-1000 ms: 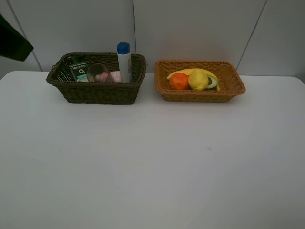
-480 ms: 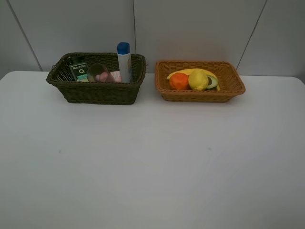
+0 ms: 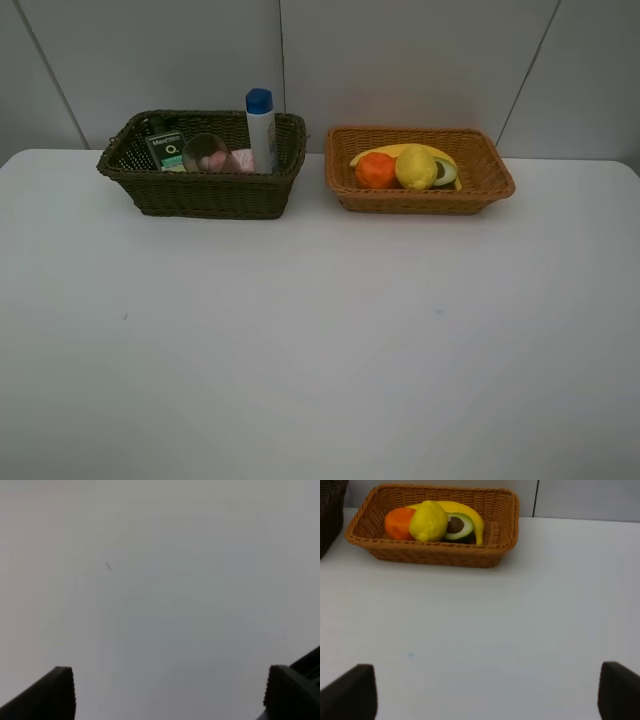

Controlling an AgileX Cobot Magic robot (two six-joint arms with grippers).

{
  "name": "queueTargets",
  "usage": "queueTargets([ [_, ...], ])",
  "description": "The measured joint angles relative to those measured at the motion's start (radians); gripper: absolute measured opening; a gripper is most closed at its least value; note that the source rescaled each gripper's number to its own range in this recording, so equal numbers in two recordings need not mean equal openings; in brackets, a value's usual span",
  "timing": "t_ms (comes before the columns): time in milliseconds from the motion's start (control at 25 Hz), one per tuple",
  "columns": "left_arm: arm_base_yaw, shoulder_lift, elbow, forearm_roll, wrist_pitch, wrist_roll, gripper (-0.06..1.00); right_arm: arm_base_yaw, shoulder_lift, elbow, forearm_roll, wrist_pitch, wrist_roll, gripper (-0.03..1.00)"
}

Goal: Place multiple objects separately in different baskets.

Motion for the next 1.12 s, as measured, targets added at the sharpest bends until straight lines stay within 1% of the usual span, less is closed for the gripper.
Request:
queueTargets([
  [120, 0.054, -0.070, 0.022, -0.015, 0.001, 0.023, 1.00, 0.000, 0.000, 0.000, 0.000, 0.000, 0.000, 0.90],
  [240, 0.131, -0.157, 0.022, -0.035, 0.001, 0.053, 1.00, 0.000, 0.000, 0.000, 0.000, 0.000, 0.000, 0.90],
  [520, 0.348, -0.337, 0.022, -0.080, 0.002, 0.120, 1.00, 0.000, 0.000, 0.000, 0.000, 0.000, 0.000, 0.90],
  [800, 0.553, -0.372, 0.022, -0.133, 0.002, 0.191, 1.00, 0.000, 0.000, 0.000, 0.000, 0.000, 0.000, 0.90],
  [920, 0.596, -0.372, 0.022, -0.151, 0.002, 0.216, 1.00, 0.000, 0.000, 0.000, 0.000, 0.000, 0.000, 0.90],
  [1120, 0.600, -0.372, 0.022, -0.160, 0.002, 0.228, 1.00, 0.000, 0.000, 0.000, 0.000, 0.000, 0.000, 0.90],
])
